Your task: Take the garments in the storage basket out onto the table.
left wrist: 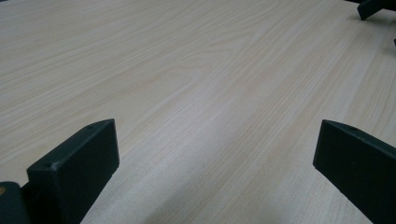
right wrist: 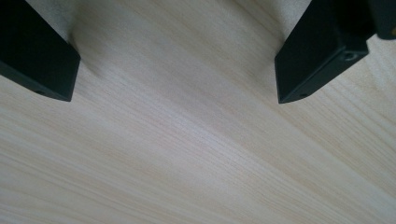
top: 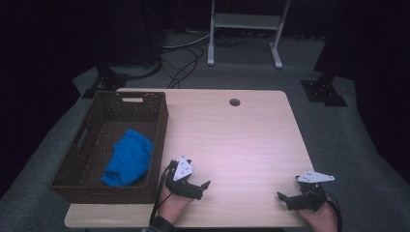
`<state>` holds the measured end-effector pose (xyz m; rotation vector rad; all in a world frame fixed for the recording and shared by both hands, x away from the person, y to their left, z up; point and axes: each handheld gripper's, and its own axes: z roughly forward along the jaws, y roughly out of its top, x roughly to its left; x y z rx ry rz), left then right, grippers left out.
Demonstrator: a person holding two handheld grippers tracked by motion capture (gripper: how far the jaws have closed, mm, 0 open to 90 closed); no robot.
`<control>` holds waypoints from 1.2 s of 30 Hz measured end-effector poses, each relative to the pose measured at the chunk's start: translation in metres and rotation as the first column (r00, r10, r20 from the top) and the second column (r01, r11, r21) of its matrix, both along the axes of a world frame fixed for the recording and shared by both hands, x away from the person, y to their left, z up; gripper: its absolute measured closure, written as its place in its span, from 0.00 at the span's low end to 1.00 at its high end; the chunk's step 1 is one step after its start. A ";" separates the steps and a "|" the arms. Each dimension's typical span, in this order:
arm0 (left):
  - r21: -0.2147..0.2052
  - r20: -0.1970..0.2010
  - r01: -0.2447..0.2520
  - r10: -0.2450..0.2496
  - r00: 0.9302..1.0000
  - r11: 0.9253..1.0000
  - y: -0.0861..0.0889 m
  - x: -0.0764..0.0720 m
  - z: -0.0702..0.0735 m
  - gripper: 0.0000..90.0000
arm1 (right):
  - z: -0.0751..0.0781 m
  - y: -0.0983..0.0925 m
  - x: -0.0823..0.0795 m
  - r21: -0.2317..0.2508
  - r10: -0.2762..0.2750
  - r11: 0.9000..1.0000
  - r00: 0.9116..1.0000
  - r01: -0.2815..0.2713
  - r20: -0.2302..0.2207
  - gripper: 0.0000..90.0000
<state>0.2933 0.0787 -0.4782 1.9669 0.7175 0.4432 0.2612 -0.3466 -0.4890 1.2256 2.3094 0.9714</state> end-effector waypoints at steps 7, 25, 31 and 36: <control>-0.022 0.020 -0.007 0.007 1.000 1.000 0.000 -0.001 0.000 0.00 | 0.000 0.000 0.000 0.000 0.001 1.000 1.000 -0.001 0.001 0.00; -0.082 0.073 -0.018 0.024 0.997 0.996 0.002 -0.003 0.000 0.00 | 0.000 0.000 0.000 0.000 0.000 1.000 1.000 0.000 -0.001 0.00; -0.122 0.078 -0.020 0.030 0.997 0.992 0.005 -0.003 0.000 0.00 | 0.000 0.000 0.000 0.000 0.000 1.000 1.000 0.000 -0.001 0.00; -0.135 0.091 -0.020 0.032 0.995 0.991 0.008 -0.003 0.000 0.00 | 0.000 0.000 0.000 0.000 -0.001 1.000 1.000 0.001 -0.001 0.00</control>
